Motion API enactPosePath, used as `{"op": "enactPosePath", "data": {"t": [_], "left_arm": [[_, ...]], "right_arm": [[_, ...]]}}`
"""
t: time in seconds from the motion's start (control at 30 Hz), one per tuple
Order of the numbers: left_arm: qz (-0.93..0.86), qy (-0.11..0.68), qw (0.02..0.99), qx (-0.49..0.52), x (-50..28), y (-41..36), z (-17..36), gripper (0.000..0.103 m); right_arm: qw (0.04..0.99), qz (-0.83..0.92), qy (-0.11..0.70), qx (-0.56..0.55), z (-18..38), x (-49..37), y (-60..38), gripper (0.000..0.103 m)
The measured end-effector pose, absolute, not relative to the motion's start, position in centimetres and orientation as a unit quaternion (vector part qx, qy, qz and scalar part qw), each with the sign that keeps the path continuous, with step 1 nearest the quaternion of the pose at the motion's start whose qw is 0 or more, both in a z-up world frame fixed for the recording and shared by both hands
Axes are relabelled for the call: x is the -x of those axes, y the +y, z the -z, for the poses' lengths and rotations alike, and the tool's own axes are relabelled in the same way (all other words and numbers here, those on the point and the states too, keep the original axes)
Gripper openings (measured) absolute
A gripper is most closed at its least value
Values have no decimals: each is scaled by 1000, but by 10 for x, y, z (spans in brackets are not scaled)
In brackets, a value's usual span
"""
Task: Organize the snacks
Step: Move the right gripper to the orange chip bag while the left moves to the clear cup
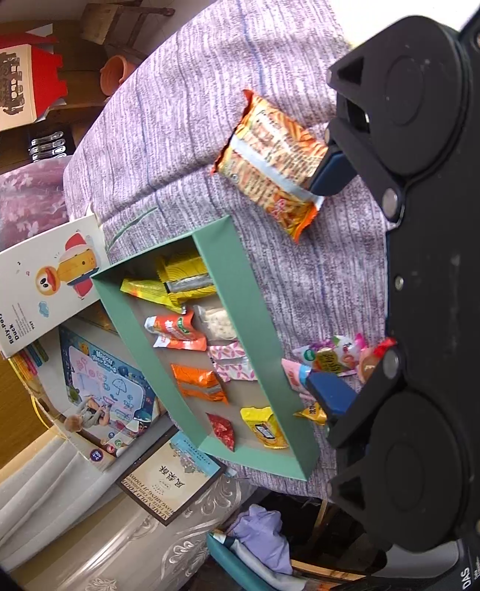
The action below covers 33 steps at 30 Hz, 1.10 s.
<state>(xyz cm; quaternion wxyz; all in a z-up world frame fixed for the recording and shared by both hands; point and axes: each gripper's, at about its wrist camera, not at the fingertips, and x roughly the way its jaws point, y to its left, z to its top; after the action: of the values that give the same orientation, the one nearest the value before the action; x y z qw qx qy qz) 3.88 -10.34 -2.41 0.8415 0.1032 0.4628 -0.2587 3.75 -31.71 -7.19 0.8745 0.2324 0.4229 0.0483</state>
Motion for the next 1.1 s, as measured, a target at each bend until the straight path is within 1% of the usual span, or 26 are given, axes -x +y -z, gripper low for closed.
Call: {"op": "enactPosePath", "data": {"t": [0.13,0.27,0.37,0.4,0.43,0.5,0.53,0.63,0.67,0.93,0.97,1.07,1.1], "left_arm": [[267,470,835,-102,-25,-111,29,89],[278,480,826,-99,-17,-120,32,83],[292,485,818,-102,-12,-129,36,70],[296,487,815,-103,-11,-131,37,62],[301,491,811,-105,-10,-134,39,49],[306,492,807,-118,-6,-139,45,29],[305,483,811,-126,-4,-140,45,26],[297,480,818,-114,-11,-140,45,21],[290,477,822,-112,-16,-140,45,20],[256,480,830,-123,-52,-147,54,19],[255,484,829,-117,-55,-144,54,20],[261,492,825,-93,-60,-134,53,30],[263,491,826,-90,-60,-131,51,37]], "right_arm": [[872,-42,425,-240,82,-20,-319,103],[866,-24,426,-261,94,-8,-332,103],[864,-12,424,-271,100,-2,-343,103],[864,-9,423,-273,101,-1,-346,103],[865,-5,420,-275,102,0,-350,103],[866,1,414,-280,104,3,-356,103],[868,4,411,-281,105,3,-358,103],[870,12,405,-282,109,3,-365,96],[869,16,404,-286,110,2,-367,95],[874,51,388,-290,109,-30,-373,95],[875,57,387,-285,109,-37,-372,95],[876,73,394,-268,114,-57,-368,95],[877,78,396,-262,116,-63,-366,95]]}}
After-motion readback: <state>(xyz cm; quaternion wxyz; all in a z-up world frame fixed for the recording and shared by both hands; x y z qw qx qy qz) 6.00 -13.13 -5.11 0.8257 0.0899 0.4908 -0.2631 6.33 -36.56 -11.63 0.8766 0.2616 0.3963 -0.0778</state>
